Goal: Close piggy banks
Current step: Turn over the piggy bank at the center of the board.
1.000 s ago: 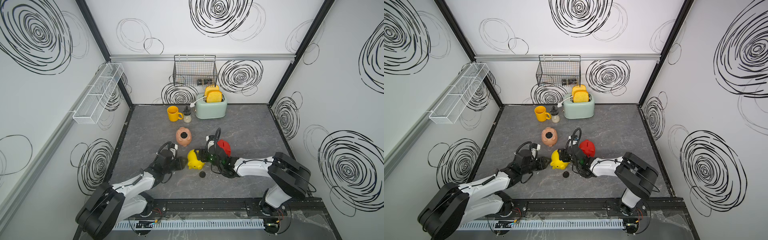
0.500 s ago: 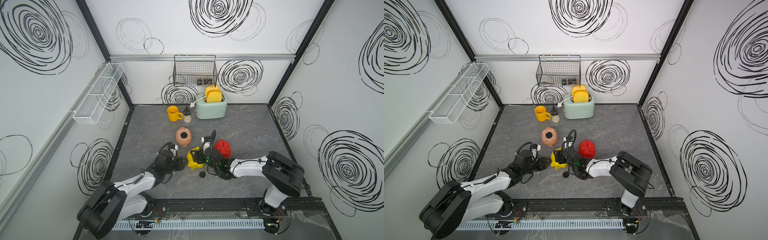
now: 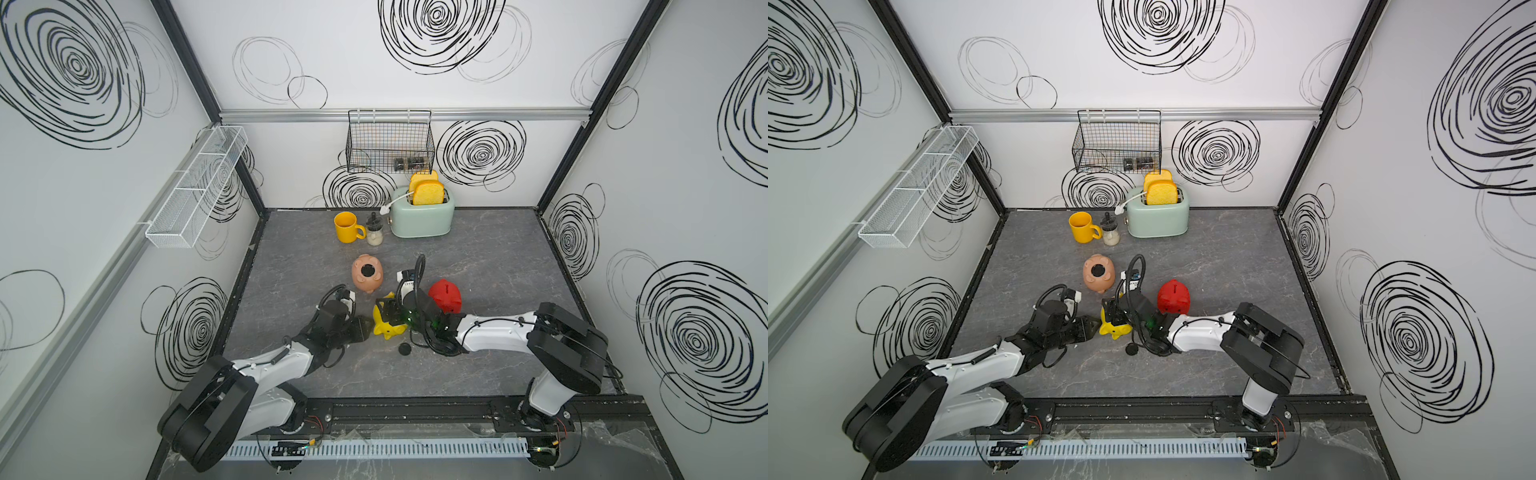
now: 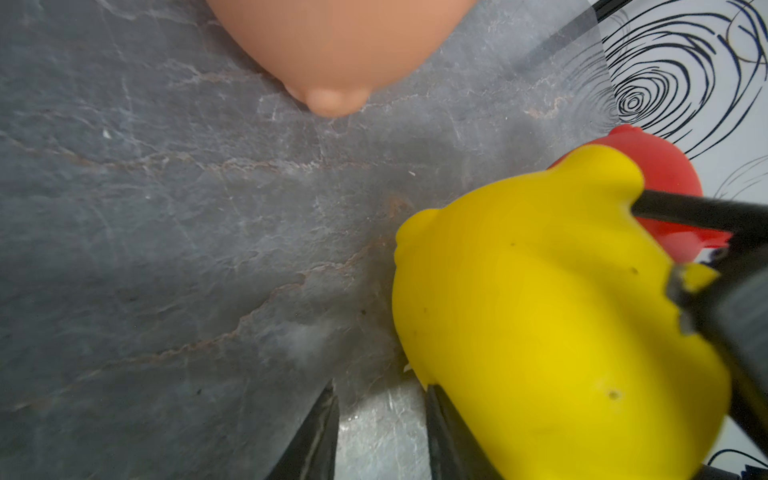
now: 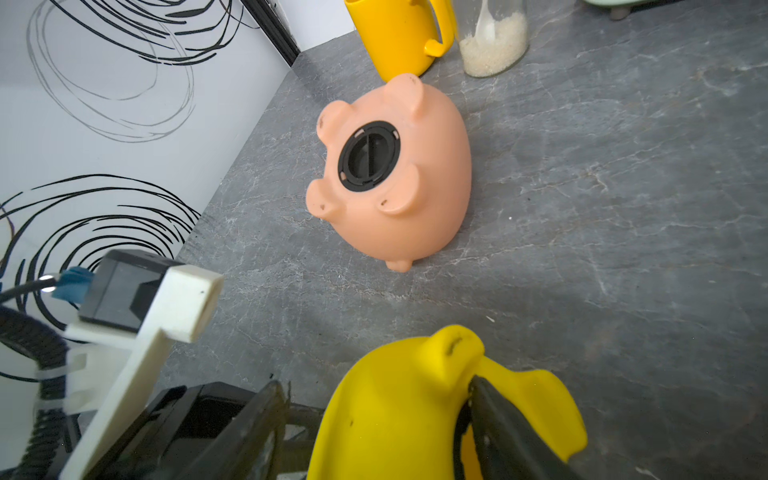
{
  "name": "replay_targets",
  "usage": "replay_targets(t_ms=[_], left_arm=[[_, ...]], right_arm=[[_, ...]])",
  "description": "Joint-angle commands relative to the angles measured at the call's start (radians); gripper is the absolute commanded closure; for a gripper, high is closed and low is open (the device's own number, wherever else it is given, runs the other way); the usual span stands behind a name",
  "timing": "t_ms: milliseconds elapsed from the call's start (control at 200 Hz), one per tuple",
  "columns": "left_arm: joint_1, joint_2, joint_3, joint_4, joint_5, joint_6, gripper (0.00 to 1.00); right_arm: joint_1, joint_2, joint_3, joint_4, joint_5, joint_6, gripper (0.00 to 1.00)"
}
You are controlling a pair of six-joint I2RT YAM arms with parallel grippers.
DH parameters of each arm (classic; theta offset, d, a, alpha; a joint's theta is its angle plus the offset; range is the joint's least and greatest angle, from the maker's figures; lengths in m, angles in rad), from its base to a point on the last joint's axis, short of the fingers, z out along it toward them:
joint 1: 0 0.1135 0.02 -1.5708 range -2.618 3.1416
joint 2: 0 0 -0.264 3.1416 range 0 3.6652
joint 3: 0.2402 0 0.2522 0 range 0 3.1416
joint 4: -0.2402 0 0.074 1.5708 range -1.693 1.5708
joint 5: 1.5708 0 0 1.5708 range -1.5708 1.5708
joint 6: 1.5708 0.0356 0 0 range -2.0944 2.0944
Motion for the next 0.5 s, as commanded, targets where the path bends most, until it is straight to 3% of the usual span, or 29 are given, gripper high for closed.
replay_targets(t_ms=[0, 495], left_arm=[[-0.020, 0.010, 0.014, 0.075, 0.023, -0.005, 0.60], [-0.032, 0.027, 0.015, 0.078, 0.008, 0.000, 0.61]], right_arm=[[0.026, 0.009, 0.032, -0.041, -0.032, 0.009, 0.29], [0.038, 0.049, 0.092, -0.088, -0.056, -0.004, 0.30]])
